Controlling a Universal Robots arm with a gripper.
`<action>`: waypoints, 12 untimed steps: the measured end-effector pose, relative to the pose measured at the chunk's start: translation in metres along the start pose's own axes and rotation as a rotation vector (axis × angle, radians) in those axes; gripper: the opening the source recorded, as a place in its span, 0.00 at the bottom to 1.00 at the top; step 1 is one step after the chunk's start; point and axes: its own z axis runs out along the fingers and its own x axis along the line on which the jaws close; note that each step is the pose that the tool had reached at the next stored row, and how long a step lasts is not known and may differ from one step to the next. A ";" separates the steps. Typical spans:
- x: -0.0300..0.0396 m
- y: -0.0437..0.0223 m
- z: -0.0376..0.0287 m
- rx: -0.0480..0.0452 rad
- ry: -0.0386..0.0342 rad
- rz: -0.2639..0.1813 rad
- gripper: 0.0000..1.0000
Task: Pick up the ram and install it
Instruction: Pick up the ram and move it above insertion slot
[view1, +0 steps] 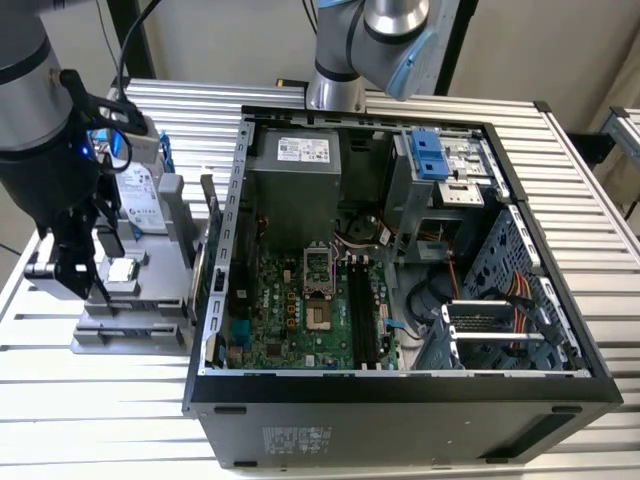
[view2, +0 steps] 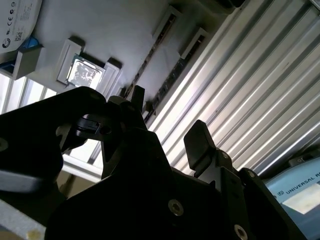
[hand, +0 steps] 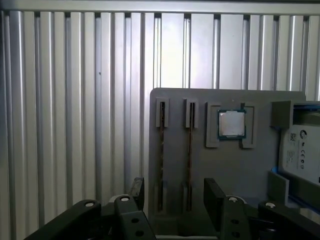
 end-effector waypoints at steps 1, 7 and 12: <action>0.0000 0.0000 0.0003 -0.0001 0.0001 0.000 0.00; 0.0000 0.0000 0.0030 0.0000 0.0000 0.000 0.00; 0.0000 0.0000 0.0051 0.0000 -0.0001 0.000 0.00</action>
